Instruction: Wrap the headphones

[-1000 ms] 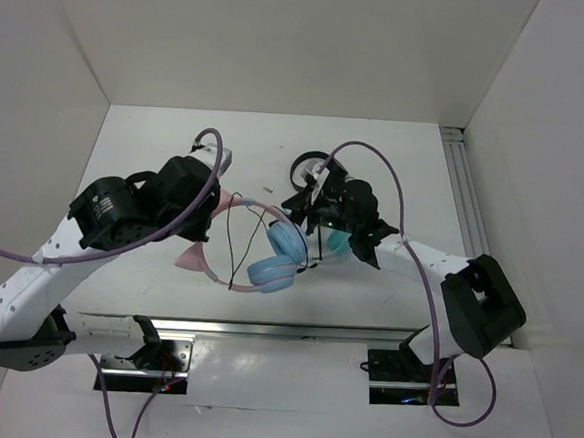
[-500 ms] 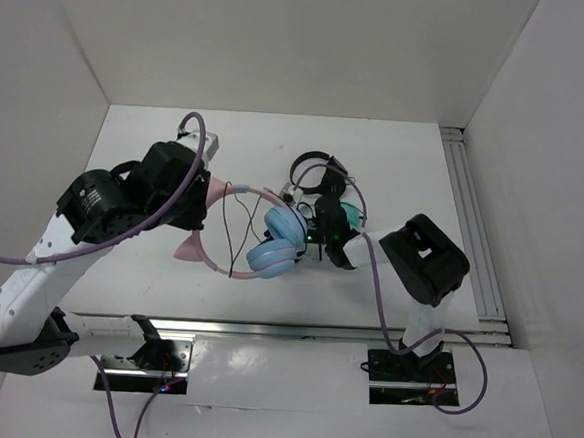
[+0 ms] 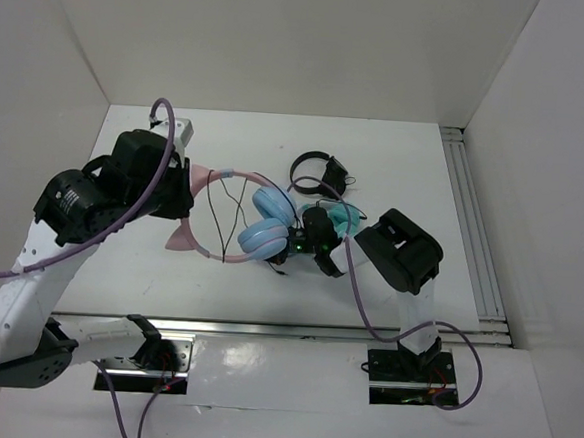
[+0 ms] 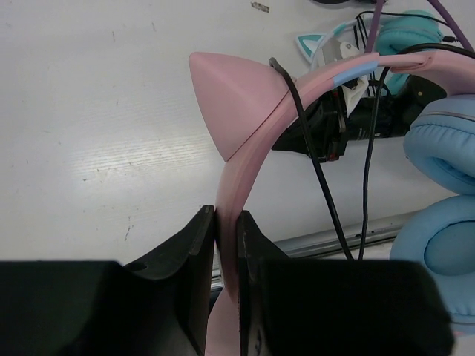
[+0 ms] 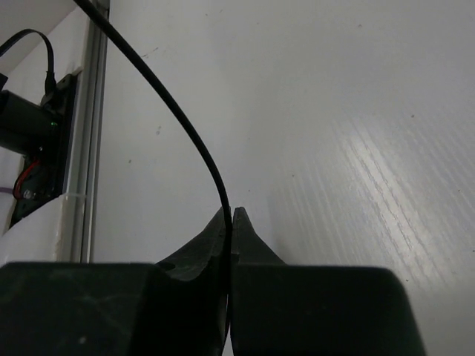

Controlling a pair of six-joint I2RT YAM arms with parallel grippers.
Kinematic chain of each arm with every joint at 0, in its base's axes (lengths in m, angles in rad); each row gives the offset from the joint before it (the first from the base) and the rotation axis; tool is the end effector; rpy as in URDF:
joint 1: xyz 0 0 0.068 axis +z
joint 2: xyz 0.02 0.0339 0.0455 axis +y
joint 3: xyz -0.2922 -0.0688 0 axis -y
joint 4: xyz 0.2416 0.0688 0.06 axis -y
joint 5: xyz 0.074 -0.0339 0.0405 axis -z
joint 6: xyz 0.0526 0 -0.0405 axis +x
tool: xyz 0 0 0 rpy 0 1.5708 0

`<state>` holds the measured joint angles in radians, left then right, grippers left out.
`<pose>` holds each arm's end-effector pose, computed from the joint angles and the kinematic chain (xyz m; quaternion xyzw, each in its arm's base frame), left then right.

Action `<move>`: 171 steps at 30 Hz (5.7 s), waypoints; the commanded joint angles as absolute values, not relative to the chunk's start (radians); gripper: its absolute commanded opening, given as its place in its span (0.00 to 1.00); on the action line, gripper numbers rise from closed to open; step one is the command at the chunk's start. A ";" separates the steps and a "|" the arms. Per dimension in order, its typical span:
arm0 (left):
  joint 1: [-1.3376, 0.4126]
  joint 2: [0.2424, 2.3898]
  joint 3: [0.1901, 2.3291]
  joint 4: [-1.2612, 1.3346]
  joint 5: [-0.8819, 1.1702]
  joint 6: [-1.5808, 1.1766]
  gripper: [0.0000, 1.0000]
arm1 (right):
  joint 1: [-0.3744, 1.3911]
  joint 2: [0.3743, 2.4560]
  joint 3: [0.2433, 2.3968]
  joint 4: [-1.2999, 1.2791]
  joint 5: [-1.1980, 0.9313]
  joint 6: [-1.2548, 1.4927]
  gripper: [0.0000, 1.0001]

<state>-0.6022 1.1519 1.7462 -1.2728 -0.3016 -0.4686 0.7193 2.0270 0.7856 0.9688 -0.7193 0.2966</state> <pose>0.1444 -0.0803 0.4875 -0.0051 0.8942 -0.1011 0.4360 0.2728 0.2850 0.1360 -0.3644 0.6844 0.5202 0.3580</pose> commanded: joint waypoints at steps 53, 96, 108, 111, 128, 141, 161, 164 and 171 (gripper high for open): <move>-0.549 0.920 1.603 -1.157 0.009 -0.442 0.00 | 0.428 1.652 0.985 0.520 -0.359 0.107 0.00; -0.172 1.078 1.474 -0.928 0.057 -0.477 0.00 | 0.597 1.517 0.729 0.515 0.106 0.097 0.00; -0.097 1.164 1.595 -0.887 -0.043 -0.598 0.00 | 0.741 1.424 0.638 0.514 0.133 0.138 0.00; -0.060 1.206 1.617 -0.841 -0.032 -0.621 0.00 | 0.819 1.385 0.638 0.493 0.178 0.138 0.00; 0.129 1.368 1.517 -0.706 0.044 -0.738 0.00 | 1.198 1.339 0.784 0.258 0.285 0.147 0.00; 0.074 1.341 1.375 -0.583 0.012 -0.690 0.00 | 1.287 1.540 1.049 0.202 0.233 0.063 0.00; -0.208 1.170 1.183 -0.390 -0.342 -0.497 0.00 | 1.151 1.625 1.302 -0.058 0.179 -0.233 0.00; -0.262 1.170 1.183 -0.390 -0.408 -0.447 0.00 | 1.141 1.624 1.327 -0.100 0.170 -0.280 0.00; -0.368 1.192 1.183 -0.422 -0.574 -0.428 0.00 | 1.132 1.614 1.371 -0.164 0.104 -0.331 0.00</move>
